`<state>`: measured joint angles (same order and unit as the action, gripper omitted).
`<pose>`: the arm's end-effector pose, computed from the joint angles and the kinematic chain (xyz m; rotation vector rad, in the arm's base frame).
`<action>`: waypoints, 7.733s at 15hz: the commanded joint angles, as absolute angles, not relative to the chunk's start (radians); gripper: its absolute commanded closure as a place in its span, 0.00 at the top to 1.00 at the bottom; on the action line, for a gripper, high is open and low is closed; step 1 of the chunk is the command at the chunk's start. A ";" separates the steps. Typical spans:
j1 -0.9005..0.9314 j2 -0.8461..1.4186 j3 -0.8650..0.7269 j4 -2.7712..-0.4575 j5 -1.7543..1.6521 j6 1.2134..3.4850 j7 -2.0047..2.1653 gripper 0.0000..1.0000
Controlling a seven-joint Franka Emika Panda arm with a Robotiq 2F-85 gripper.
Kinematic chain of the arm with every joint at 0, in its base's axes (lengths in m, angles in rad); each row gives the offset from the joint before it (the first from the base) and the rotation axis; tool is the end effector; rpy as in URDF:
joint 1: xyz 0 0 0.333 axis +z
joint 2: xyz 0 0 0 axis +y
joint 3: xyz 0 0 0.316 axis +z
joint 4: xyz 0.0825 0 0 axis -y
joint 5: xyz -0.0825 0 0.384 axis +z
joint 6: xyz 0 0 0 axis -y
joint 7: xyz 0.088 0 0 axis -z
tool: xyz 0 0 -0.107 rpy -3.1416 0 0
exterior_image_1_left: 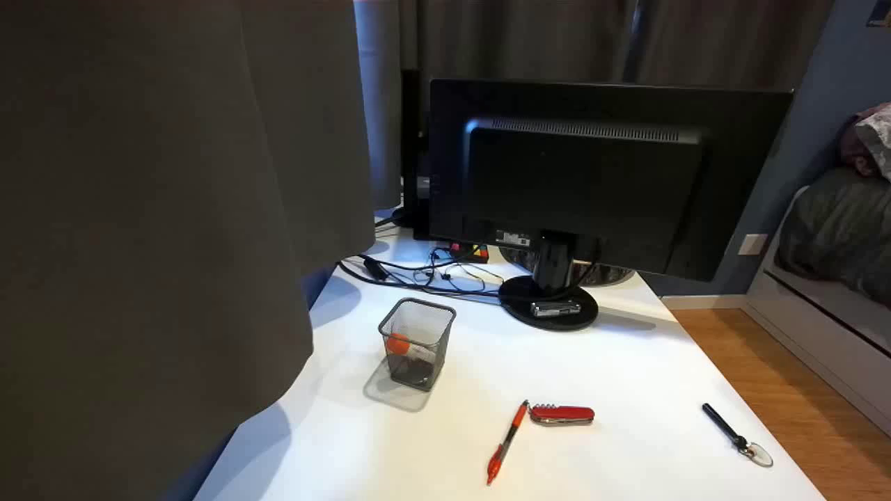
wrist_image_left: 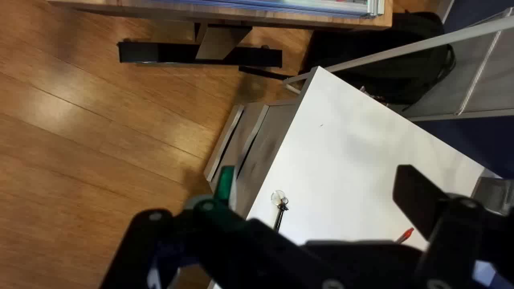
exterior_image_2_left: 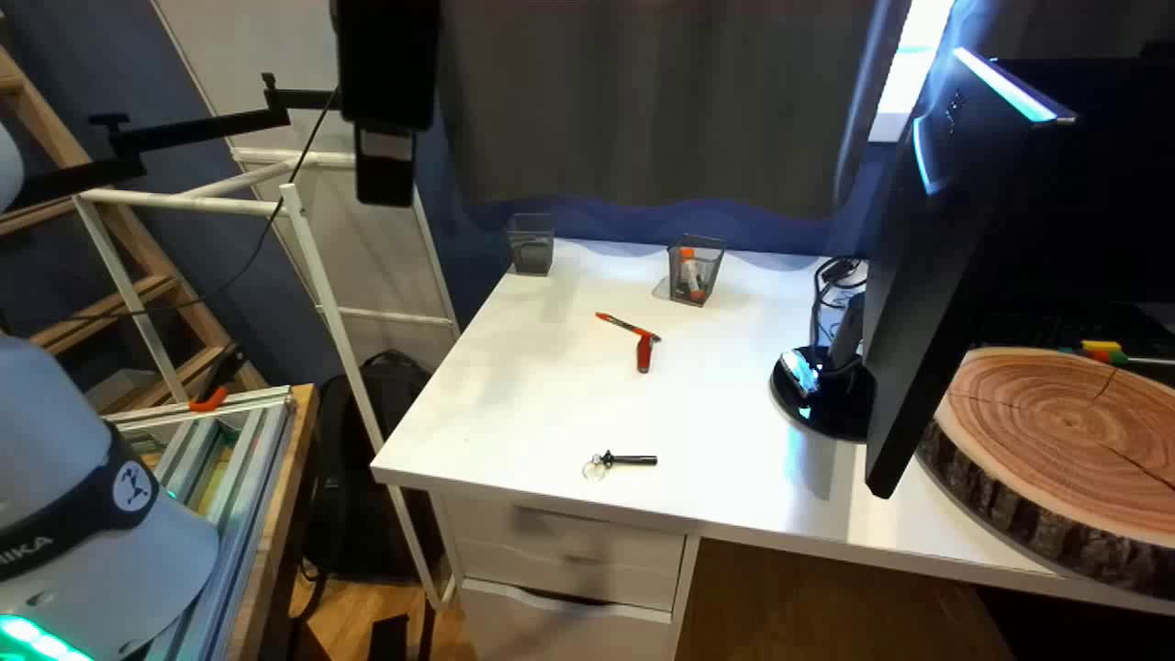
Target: Move the black object to the small bin
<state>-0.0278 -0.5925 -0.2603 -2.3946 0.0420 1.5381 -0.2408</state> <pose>0.3293 -0.1027 0.5008 -2.8762 -0.0164 0.3294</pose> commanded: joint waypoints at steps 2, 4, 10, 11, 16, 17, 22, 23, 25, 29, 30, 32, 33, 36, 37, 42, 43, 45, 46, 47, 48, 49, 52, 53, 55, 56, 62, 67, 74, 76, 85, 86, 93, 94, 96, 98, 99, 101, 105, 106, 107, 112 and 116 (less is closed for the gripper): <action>-0.057 -0.588 -0.238 -2.393 0.052 1.536 -0.254 1.00; -0.057 -0.588 -0.238 -2.393 0.052 1.536 -0.254 1.00; -0.057 -0.588 -0.238 -2.393 0.052 1.536 -0.254 1.00; -0.057 -0.588 -0.238 -2.393 0.052 1.536 -0.254 1.00; -0.057 -0.588 -0.238 -2.393 0.052 1.536 -0.254 1.00; -0.057 -0.588 -0.238 -2.393 0.052 1.536 -0.254 1.00; -0.057 -0.588 -0.238 -2.393 0.052 1.536 -0.254 1.00; -0.057 -0.588 -0.238 -2.393 0.052 1.536 -0.254 1.00; -0.057 -0.588 -0.228 -2.404 0.071 1.562 -0.222 1.00; -0.056 -0.570 -0.137 -2.489 0.088 1.726 -0.062 1.00; -0.045 -0.553 -0.118 -2.504 0.108 1.773 -0.034 1.00; -0.018 -0.480 -0.080 -2.515 0.146 1.889 -0.006 1.00; -0.005 -0.436 -0.062 -2.514 0.165 1.940 0.004 1.00; 0.009 -0.251 -0.044 -2.485 0.198 2.066 0.015 1.00; -0.002 -0.376 -0.040 -2.527 0.161 2.022 0.005 1.00; -0.002 -0.342 -0.037 -2.521 0.161 2.038 0.005 1.00; -0.002 -0.351 -0.037 -2.521 0.161 2.036 0.005 1.00; 0.004 -0.289 -0.027 -2.518 0.191 2.123 0.046 1.00; 0.019 -0.246 -0.028 -2.517 0.224 2.169 0.032 1.00; 0.026 -0.207 -0.023 -2.516 0.240 2.213 0.033 1.00; 0.031 -0.173 -0.016 -2.517 0.257 2.254 0.039 1.00; 0.041 -0.128 -0.011 -2.514 0.278 2.293 0.035 1.00; 0.058 0.021 0.014 -2.485 0.312 2.370 0.025 1.00; 0.060 0.070 0.020 -2.467 0.326 2.360 0.010 1.00; 0.048 0.010 0.023 -2.510 0.288 2.355 0.027 1.00; 0.048 0.044 0.027 -2.498 0.292 2.360 0.027 1.00; 0.055 0.178 0.030 -2.449 0.264 2.501 0.089 1.00; 0.052 0.324 0.030 -2.388 0.259 2.634 0.101 1.00; -0.020 0.556 0.024 -2.236 0.248 2.725 0.033 0.84; -0.050 0.592 0.030 -2.205 0.248 2.733 0.003 0.81; -0.010 0.502 0.070 -2.265 0.251 2.734 0.018 0.95; -0.011 0.498 0.069 -2.270 0.251 2.734 0.018 0.95; 0.045 0.486 0.100 -2.297 0.260 2.733 0.091 0.98; 0.060 0.488 0.098 -2.298 0.255 2.734 0.114 0.92; 0.100 0.484 0.087 -2.305 0.245 2.739 0.168 0.78; 0.126 0.481 0.078 -2.308 0.242 2.735 0.210 0.73; 0.138 0.480 0.072 -2.310 0.241 2.736 0.231 0.73; 0.144 0.482 0.057 -2.312 0.241 2.738 0.260 0.79; 0.111 0.497 0.071 -2.296 0.260 2.735 0.235 0.93; 0.102 0.497 0.070 -2.296 0.261 2.734 0.235 1.00; 0.094 0.497 0.069 -2.296 0.262 2.734 0.234 1.00; 0.091 0.504 0.066 -2.292 0.265 2.741 0.241 1.00; 0.099 0.528 0.035 -2.286 0.247 2.767 0.252 0.98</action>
